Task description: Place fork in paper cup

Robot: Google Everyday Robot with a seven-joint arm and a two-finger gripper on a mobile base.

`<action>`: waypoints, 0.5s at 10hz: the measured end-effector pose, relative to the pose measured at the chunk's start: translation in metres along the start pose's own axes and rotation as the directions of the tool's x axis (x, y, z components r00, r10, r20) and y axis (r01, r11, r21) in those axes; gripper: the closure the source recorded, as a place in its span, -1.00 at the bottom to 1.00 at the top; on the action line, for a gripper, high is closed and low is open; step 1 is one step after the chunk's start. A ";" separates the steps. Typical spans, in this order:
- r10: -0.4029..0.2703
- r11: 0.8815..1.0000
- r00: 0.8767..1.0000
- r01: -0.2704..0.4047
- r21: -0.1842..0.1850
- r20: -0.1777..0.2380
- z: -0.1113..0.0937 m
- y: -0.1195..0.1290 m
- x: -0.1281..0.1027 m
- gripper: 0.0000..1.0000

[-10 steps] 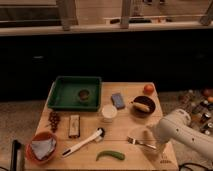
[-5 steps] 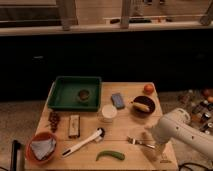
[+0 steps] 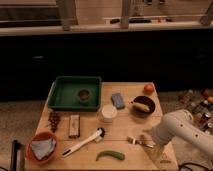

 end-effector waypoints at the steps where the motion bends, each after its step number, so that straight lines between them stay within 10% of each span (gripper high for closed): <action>1: 0.008 1.000 1.000 -0.007 -0.005 0.019 0.005 0.001 -0.005 -0.60; 5: 0.025 1.000 1.000 -0.025 0.007 0.017 0.021 -0.006 -0.020 -0.25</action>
